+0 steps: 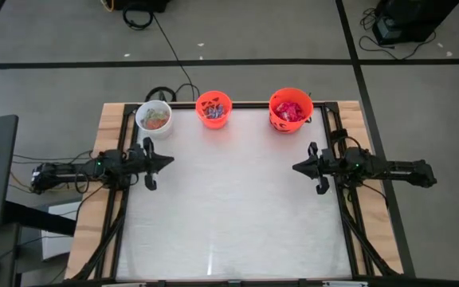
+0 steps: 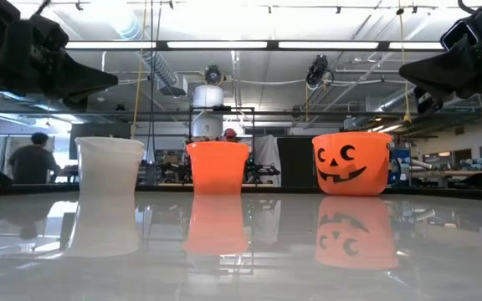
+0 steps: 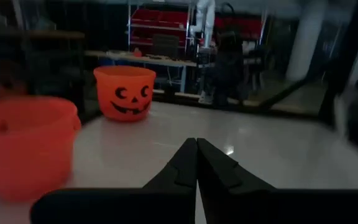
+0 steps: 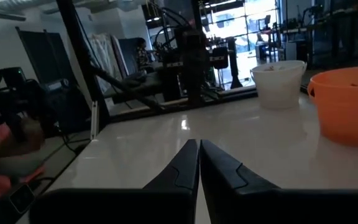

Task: Sort candy by brand, put in halloween buckets
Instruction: Return to Home Position

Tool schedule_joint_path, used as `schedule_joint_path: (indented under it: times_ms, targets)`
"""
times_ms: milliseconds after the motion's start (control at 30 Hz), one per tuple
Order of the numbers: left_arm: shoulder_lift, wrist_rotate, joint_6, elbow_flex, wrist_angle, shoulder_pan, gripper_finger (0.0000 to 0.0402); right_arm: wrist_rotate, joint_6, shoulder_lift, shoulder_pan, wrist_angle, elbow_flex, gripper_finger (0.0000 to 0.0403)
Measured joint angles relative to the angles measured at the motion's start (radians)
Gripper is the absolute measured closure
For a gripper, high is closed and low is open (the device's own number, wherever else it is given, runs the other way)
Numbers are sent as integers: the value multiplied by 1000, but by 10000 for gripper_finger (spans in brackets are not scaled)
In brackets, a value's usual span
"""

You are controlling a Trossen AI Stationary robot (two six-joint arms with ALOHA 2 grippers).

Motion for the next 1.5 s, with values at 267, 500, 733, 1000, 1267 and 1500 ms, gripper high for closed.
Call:
schedule_joint_path:
  times_ms: [267,500,733,1000,1267,1500]
  targets:
    - [0,0,-153,0,8,0,388,0,-2,0,0,-1,0,374]
    - [0,0,-153,0,8,0,387,0,-2,0,0,-1,0,375]
    - [0,0,-153,0,9,0,387,0,-2,0,0,-1,0,375]
    - [0,0,-153,0,10,0,387,0,-2,0,0,-1,0,374]
    - [0,-1,-153,0,10,0,387,0,-2,0,0,-1,0,376]
    - [0,-1,-153,0,10,0,387,0,-2,0,0,-1,0,374]
